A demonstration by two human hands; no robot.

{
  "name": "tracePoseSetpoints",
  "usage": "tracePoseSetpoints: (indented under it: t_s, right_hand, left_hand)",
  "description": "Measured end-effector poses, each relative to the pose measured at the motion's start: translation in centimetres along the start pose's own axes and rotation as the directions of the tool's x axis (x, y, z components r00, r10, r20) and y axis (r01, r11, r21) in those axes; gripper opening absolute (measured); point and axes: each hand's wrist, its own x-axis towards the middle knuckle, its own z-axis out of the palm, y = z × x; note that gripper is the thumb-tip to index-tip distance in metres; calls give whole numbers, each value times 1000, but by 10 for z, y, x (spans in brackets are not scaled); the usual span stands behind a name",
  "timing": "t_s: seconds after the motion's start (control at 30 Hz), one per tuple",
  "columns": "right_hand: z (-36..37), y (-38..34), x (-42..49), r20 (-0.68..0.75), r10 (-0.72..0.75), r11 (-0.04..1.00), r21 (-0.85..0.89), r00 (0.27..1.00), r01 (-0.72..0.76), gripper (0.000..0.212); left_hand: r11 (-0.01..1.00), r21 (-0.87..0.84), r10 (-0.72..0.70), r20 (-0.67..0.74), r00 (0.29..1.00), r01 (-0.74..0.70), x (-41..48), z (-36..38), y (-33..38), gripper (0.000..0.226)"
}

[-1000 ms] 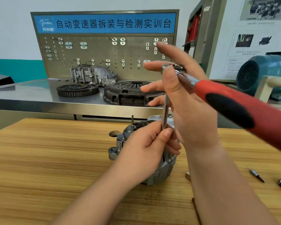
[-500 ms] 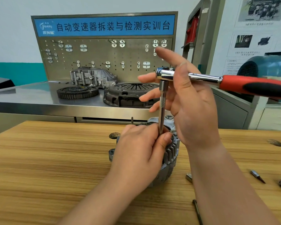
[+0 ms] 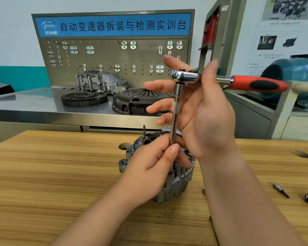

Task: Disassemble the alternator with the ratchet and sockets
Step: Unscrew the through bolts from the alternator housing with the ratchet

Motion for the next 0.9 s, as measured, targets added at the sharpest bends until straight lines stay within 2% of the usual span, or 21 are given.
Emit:
tracePoseSetpoints:
  t_s: [0.1, 0.2, 0.27, 0.33, 0.4, 0.47, 0.57, 0.63, 0.7, 0.73, 0.8, 0.87, 0.9]
  right_hand:
    - [-3, 0, 0, -53, 2, 1000, -12, 999, -2, 52]
    - [0, 3, -1, -125, -128, 980, -167, 984, 106, 42]
    - [3, 3, -1, -130, -313, 900, -359, 941, 249, 33]
    - [4, 2, -1, -46, -470, 765, -519, 882, 381, 32]
    - [5, 2, -2, -8, -471, 713, -592, 882, 376, 37]
    - [7, 2, -4, -21, -414, 792, -501, 910, 349, 32]
    - [9, 0, -4, -84, -187, 972, -158, 979, 172, 31]
    - [9, 0, -4, -78, -18, 997, 70, 997, 23, 38]
    - [9, 1, -4, -87, 39, 987, 157, 995, -25, 38]
    - [10, 2, -4, -109, 9, 993, 120, 994, 5, 35]
    - [10, 3, -3, -162, -180, 979, -129, 970, 160, 27]
    - [9, 2, -3, -117, -411, 851, -404, 904, 335, 27]
    - [8, 3, -3, -82, -469, 804, -452, 879, 387, 28]
  left_hand:
    - [999, -25, -29, 20, 999, 30, 3, -3, 1, 20]
    - [997, -39, -62, -3, 998, 62, 3, -5, 0, 17]
    - [996, -59, -65, -20, 998, 64, 2, -6, 0, 17]
    - [995, -71, -66, -28, 997, 64, 2, -6, 2, 21]
    - [994, -82, -70, -19, 997, 68, 2, -5, 3, 25]
    - [993, -88, -78, 3, 997, 78, 3, -5, 3, 29]
    - [994, -82, -74, 30, 997, 76, 4, -6, 5, 29]
    - [995, -76, -70, 27, 997, 72, 6, -6, 6, 24]
    - [995, -69, -67, 22, 997, 69, 7, -6, 4, 23]
    - [995, -69, -67, 21, 998, 68, 7, -6, 3, 23]
    - [995, -76, -66, 22, 998, 67, 7, -8, 1, 25]
    - [996, -62, -67, 26, 997, 69, 7, -8, -1, 28]
    - [996, -51, -68, 25, 997, 69, 7, -8, -1, 28]
